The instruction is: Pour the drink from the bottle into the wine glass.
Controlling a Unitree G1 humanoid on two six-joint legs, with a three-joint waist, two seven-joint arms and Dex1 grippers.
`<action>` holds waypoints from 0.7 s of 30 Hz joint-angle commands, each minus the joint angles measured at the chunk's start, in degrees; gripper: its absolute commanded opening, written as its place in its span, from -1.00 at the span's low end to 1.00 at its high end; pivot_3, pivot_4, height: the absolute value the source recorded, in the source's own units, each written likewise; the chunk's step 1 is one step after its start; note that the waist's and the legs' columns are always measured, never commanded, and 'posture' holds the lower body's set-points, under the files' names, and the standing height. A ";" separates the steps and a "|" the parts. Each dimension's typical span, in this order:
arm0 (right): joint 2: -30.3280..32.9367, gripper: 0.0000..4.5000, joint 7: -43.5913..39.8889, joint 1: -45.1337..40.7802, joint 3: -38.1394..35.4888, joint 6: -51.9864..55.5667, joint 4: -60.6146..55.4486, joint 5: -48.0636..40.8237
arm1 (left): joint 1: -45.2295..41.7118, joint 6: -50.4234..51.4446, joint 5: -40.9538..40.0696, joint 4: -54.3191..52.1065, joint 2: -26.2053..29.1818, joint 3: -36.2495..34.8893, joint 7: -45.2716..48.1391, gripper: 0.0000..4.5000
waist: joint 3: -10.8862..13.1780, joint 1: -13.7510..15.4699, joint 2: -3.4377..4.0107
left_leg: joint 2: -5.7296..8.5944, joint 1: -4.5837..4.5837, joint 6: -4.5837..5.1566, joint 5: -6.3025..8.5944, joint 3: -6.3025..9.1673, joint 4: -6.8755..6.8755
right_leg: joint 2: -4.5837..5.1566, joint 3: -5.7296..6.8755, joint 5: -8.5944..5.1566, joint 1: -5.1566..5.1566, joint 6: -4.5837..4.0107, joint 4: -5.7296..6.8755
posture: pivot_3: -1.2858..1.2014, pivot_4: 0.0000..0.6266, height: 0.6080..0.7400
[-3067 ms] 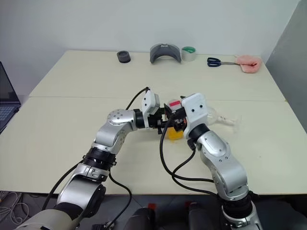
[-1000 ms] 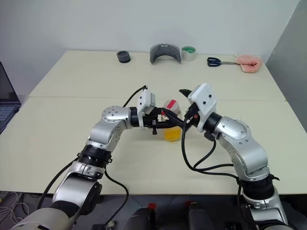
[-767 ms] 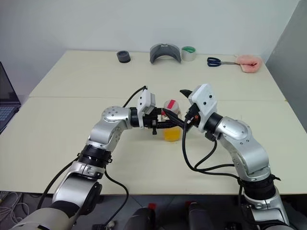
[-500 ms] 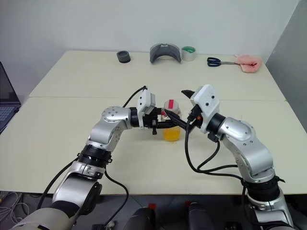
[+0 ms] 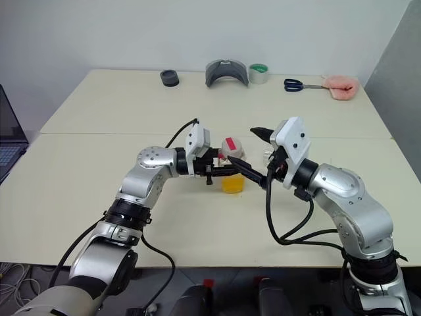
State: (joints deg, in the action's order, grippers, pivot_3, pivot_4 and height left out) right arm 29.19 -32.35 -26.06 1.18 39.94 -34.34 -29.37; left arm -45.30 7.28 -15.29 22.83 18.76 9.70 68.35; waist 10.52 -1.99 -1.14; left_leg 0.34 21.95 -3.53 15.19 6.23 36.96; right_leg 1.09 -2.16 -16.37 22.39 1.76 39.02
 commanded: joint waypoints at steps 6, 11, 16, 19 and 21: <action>-2.80 0.93 4.21 -3.55 5.91 -3.34 1.61 7.24 | -1.61 -1.68 -0.48 -0.10 -0.33 -1.11 0.31 -0.23 | 0.00 0.01 0.00 | 0.01 0.00 0.00 0.00 0.01 0.00 | 0.00 0.01 0.00 0.00 0.00 0.00 | 0.03 -0.52 1.00; -4.42 0.93 4.87 -4.67 6.88 -5.54 4.34 10.31 | -1.59 -1.66 -0.51 -0.33 -0.37 -1.06 0.32 -0.23 | 0.00 0.03 0.00 | 0.02 0.01 0.00 0.00 0.00 0.01 | 0.02 0.01 0.00 0.00 0.00 -0.01 | 0.03 -0.52 1.00; -5.02 0.93 4.86 -5.25 6.89 -6.52 6.11 12.25 | -1.34 -1.23 -0.61 -1.04 -0.32 -1.01 0.22 -0.23 | 0.00 0.01 0.00 | 0.01 0.00 0.00 0.00 0.01 0.00 | 0.01 0.01 0.00 0.00 0.00 0.00 | 0.03 -0.52 1.00; -4.60 0.93 4.47 -5.00 6.69 -6.52 6.35 12.97 | -1.22 -1.06 -0.65 -1.29 -0.30 -0.99 0.17 -0.23 | 0.00 0.01 0.00 | 0.02 0.00 0.00 0.00 0.00 0.01 | 0.01 0.01 0.00 0.00 0.00 0.00 | 0.03 -0.52 1.00; -4.18 0.93 4.11 -4.56 6.48 -6.49 5.98 13.08 | -1.15 -0.96 -0.66 -1.45 -0.31 -0.96 0.11 -0.23 | 0.00 0.02 0.00 | 0.01 0.00 0.00 0.00 0.01 0.00 | 0.01 0.01 0.00 0.00 0.00 0.00 | 0.03 -0.52 1.00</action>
State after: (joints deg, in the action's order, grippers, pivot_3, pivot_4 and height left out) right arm 24.47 -27.89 -30.18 8.59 34.44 -26.73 -16.82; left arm -45.34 6.99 -15.28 23.51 18.57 9.69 68.25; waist 10.52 -1.97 -1.14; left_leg 0.35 21.95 -3.53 15.19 6.23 36.97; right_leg 1.11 -2.15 -16.37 22.40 1.76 39.02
